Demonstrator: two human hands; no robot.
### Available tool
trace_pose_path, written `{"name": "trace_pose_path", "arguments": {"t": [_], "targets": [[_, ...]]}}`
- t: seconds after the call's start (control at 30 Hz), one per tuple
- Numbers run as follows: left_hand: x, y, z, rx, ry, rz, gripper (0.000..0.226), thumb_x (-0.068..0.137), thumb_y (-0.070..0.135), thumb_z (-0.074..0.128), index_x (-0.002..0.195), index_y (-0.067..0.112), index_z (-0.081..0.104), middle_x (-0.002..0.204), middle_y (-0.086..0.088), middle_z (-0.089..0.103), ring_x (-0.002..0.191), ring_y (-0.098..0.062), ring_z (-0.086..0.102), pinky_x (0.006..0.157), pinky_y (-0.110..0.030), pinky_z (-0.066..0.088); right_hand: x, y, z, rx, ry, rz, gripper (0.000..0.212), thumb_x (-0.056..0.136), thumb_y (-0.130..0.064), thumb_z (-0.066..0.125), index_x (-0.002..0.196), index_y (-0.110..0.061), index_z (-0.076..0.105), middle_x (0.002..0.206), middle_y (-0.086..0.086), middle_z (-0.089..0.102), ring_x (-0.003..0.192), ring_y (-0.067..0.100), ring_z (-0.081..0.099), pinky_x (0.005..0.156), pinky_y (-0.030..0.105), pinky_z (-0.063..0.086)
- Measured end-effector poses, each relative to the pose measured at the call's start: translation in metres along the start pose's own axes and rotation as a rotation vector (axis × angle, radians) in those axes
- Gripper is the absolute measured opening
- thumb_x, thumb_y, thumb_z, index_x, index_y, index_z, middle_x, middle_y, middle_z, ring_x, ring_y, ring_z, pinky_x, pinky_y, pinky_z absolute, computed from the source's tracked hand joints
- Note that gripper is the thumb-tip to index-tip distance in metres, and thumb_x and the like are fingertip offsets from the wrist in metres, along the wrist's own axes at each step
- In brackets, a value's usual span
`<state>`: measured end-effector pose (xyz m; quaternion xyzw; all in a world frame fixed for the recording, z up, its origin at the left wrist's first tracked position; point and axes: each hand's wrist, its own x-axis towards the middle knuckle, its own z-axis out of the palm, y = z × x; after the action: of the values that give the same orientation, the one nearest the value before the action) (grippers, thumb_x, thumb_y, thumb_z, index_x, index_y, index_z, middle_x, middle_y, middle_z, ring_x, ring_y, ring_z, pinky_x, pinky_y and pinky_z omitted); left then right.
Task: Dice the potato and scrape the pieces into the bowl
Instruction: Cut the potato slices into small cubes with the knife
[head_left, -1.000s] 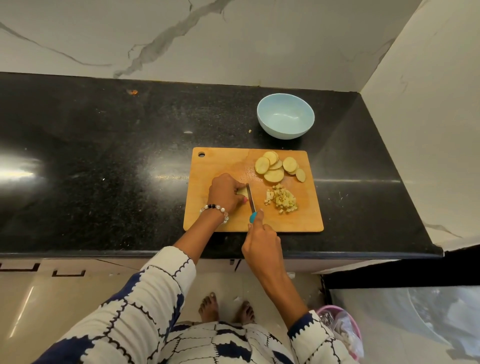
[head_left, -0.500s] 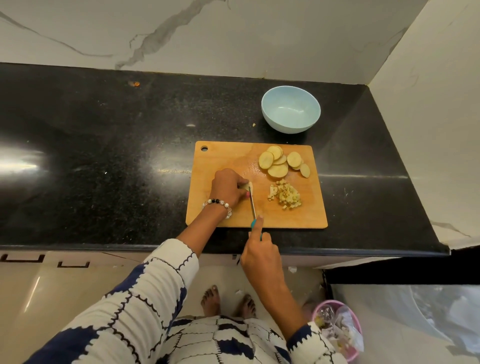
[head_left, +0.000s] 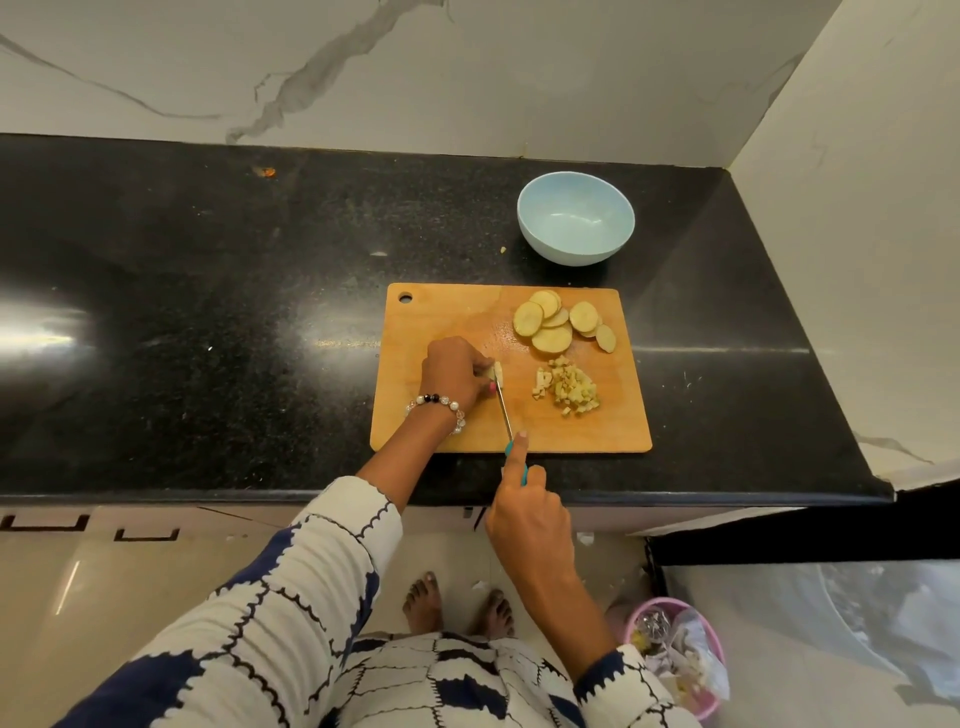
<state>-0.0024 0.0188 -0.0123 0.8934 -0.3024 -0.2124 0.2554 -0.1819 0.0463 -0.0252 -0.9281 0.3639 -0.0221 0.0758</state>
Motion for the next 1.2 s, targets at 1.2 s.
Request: {"name": "trace_pose_path", "arguments": {"t": [1.2], "targets": [[-0.009,-0.012,0.008,-0.148,0.116,-0.036,0.031,0.074,0.020,0.077,0.103,0.012,0.072,0.099,-0.005,0.072,0.095,-0.017,0.063,0.084,-0.028,0.048,0.032,-0.002,-0.012,0.352,-0.053,0.041,0.054,0.102,-0.027,0.029,0.150,-0.007,0.014,0.103,0.013,0.059,0.084,0.024,0.057,0.063,0.030,0.034]]}}
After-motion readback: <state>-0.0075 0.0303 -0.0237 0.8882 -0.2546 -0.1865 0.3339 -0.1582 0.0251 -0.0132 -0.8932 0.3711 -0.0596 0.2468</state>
